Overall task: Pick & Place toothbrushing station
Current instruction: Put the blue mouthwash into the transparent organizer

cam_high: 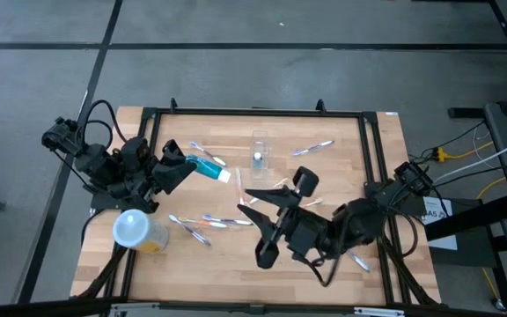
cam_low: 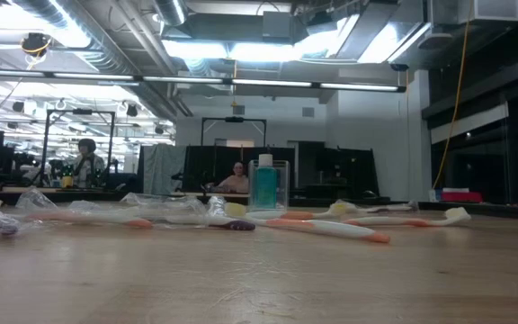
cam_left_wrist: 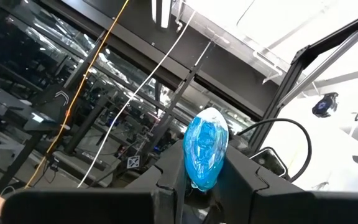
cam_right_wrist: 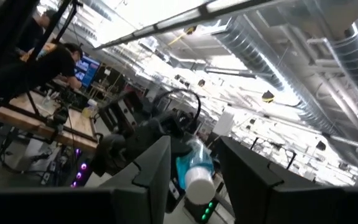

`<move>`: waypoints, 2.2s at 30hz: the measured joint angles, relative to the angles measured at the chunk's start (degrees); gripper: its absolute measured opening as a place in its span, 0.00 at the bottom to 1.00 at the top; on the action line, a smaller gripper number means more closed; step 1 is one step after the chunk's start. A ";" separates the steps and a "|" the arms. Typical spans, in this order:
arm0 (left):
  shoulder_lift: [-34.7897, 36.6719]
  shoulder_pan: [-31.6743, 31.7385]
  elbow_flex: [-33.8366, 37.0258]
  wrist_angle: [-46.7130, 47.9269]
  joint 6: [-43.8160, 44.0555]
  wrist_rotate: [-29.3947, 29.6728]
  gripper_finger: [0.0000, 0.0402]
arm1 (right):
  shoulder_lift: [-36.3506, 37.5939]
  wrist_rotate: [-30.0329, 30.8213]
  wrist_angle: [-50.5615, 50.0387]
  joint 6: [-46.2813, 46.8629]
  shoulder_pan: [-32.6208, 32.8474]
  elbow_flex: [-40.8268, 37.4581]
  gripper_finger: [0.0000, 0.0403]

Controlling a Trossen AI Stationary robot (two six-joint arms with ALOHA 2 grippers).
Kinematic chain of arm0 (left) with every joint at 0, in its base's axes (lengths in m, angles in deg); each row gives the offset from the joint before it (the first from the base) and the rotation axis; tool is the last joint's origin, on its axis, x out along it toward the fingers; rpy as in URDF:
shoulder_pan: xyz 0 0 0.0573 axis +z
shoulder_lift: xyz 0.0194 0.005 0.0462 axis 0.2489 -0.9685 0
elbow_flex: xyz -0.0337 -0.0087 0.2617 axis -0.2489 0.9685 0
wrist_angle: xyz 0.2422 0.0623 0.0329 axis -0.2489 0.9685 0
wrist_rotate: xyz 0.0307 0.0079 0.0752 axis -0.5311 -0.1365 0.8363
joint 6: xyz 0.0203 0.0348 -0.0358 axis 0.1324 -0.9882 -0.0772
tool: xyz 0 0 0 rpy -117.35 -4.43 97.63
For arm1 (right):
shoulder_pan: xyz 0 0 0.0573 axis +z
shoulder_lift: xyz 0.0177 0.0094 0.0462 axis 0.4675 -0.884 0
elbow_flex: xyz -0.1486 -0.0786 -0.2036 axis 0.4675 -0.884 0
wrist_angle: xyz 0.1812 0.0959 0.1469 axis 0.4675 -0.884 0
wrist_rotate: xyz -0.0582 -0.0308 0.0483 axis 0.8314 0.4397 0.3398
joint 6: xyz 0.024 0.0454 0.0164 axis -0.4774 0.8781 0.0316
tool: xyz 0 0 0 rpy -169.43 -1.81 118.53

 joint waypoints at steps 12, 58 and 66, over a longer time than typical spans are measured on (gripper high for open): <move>0.00 0.00 0.00 -0.01 -0.04 0.02 0.16 | 0.00 2.28 2.25 -2.26 1.03 0.00 0.35; 0.07 0.00 0.00 0.14 -1.38 -0.34 0.16 | 0.02 4.94 7.44 -0.57 3.32 0.00 0.35; 0.28 0.02 0.00 0.01 -1.55 -0.68 0.16 | 0.02 4.93 7.41 0.54 3.32 0.00 0.35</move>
